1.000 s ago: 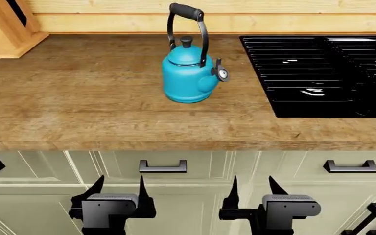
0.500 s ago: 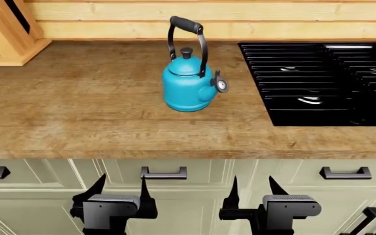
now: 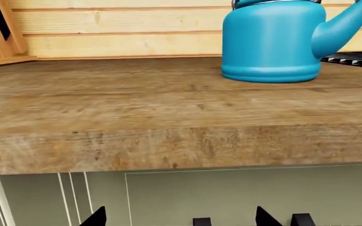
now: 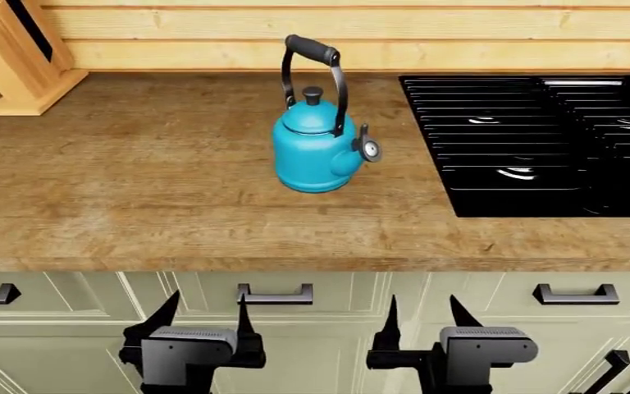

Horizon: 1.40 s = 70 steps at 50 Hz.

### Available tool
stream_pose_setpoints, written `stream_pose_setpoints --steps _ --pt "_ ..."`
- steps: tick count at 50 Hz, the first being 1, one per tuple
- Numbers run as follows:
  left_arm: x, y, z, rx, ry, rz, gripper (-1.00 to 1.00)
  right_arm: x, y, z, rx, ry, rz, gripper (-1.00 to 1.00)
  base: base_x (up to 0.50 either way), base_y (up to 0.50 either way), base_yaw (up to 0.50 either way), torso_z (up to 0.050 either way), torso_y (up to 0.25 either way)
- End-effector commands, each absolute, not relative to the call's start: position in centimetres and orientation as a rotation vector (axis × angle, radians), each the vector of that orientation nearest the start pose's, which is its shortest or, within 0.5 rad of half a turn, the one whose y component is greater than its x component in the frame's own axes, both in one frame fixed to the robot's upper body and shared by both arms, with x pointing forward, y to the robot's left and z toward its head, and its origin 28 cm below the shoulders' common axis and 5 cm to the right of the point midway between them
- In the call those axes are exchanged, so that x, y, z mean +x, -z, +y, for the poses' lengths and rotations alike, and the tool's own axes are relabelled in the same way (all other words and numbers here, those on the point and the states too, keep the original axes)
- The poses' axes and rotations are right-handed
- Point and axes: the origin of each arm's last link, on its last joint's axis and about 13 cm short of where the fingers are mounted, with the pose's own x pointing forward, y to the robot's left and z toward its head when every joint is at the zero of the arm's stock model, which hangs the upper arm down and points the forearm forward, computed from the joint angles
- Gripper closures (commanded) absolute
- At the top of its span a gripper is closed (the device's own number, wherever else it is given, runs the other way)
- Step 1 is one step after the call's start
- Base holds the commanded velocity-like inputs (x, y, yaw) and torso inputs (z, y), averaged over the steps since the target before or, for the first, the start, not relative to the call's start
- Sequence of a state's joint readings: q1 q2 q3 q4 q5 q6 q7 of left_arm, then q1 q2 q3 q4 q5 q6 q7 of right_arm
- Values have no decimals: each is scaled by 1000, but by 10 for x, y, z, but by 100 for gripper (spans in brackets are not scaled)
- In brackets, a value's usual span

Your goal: Pick the kettle from the counter and place it on a stove burner. Then turn the burner on.

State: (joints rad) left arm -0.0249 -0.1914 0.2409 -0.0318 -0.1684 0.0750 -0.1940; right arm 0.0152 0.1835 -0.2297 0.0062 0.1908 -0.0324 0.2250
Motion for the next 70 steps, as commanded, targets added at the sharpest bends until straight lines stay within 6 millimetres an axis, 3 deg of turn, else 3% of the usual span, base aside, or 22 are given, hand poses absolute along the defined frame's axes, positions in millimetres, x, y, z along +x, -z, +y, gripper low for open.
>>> stream_pose_setpoints --steps 1,6,10,15,19,29,36,47,70 --pt "210 -13 205 13 29 -38 -100 209 -13 -94 11 -13 7 -100 0 0 0 0 0" --pt "207 -22 206 55 34 -19 -100 207 -23 -94 -9 -18 -17 -100 0 0 0 0 0" --pt "201 -74 216 46 24 -72 -100 196 -72 -91 -23 -95 -119 -100 0 0 0 0 0" --pt "192 -137 215 137 76 -117 -100 180 -110 -89 11 -163 -95 -100 0 0 0 0 0" --pt "186 -169 214 156 108 -115 -100 165 -148 -94 -12 -215 -100 -100 0 0 0 0 0" --pt "177 -217 211 184 179 -147 -100 154 -204 -100 12 -313 -39 -100 0 0 0 0 0" --pt "180 -229 211 200 170 -141 -100 164 -235 -106 -40 -264 -48 -100 0 0 0 0 0" --pt "174 -229 218 225 119 -132 -100 166 -249 -113 -93 -174 -74 -100 0 0 0 0 0" --pt "168 -229 223 215 95 -133 -100 174 -253 -106 -140 -232 -99 -100 263 0 0 0 0"
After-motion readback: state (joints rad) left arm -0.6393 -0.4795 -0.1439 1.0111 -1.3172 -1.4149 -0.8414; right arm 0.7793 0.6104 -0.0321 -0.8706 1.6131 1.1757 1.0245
